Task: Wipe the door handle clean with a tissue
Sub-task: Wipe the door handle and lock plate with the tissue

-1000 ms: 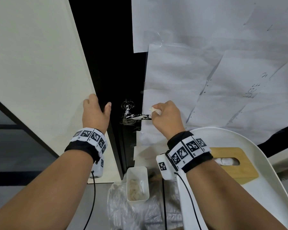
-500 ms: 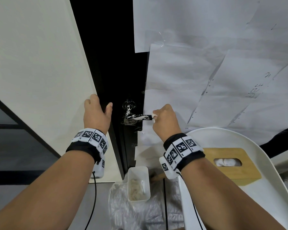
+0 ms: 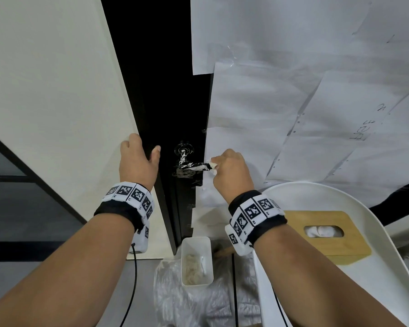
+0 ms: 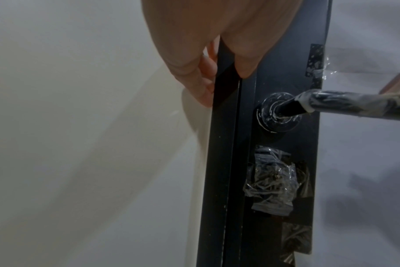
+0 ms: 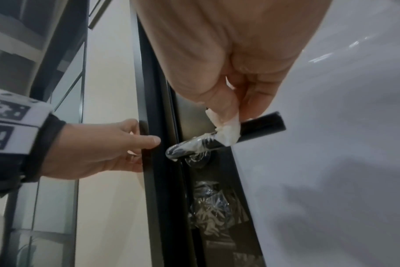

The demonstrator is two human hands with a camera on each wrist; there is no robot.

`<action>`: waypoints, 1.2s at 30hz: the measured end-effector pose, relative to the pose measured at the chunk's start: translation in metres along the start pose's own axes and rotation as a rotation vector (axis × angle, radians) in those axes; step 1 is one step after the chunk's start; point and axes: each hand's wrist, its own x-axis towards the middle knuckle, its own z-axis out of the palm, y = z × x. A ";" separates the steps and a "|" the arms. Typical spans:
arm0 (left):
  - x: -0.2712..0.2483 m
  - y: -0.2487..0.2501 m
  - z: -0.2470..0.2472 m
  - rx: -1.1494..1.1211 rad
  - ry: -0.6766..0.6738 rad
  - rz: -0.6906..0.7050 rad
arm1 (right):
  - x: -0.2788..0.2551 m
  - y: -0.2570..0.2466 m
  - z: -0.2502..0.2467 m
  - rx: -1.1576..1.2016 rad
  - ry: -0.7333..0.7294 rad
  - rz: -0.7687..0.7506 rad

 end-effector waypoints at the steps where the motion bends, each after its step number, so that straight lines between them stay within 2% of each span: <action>1: 0.000 0.000 0.000 0.000 0.000 0.000 | 0.000 -0.002 0.001 -0.010 -0.014 -0.019; 5: 0.000 0.000 -0.001 -0.002 -0.004 -0.003 | 0.004 -0.004 -0.004 0.092 -0.044 -0.026; 8: 0.000 0.000 0.000 0.003 0.000 -0.002 | 0.006 0.002 -0.013 0.173 0.059 0.026; 10: 0.000 0.000 0.000 0.000 0.001 -0.002 | 0.007 0.006 -0.015 0.115 0.102 0.070; 14: 0.000 -0.001 0.000 -0.002 0.003 -0.005 | 0.004 0.006 -0.011 -0.029 0.013 0.062; 19: 0.000 0.000 0.000 0.001 0.001 -0.005 | 0.008 -0.010 0.001 0.049 -0.070 0.010; 23: 0.000 -0.001 -0.001 0.002 -0.007 0.001 | 0.007 -0.010 -0.007 0.208 -0.012 0.018; 26: 0.000 -0.002 0.000 0.009 -0.005 -0.001 | 0.009 -0.001 -0.010 0.194 0.057 0.091; 28: 0.000 -0.001 0.000 0.011 -0.005 0.001 | 0.009 0.000 -0.006 0.138 0.004 0.106; 31: 0.000 -0.001 0.000 0.008 -0.002 0.006 | 0.004 -0.008 0.001 0.108 -0.069 0.042; 36: 0.001 -0.002 0.000 0.006 -0.005 0.013 | -0.001 -0.010 -0.012 0.336 0.029 0.017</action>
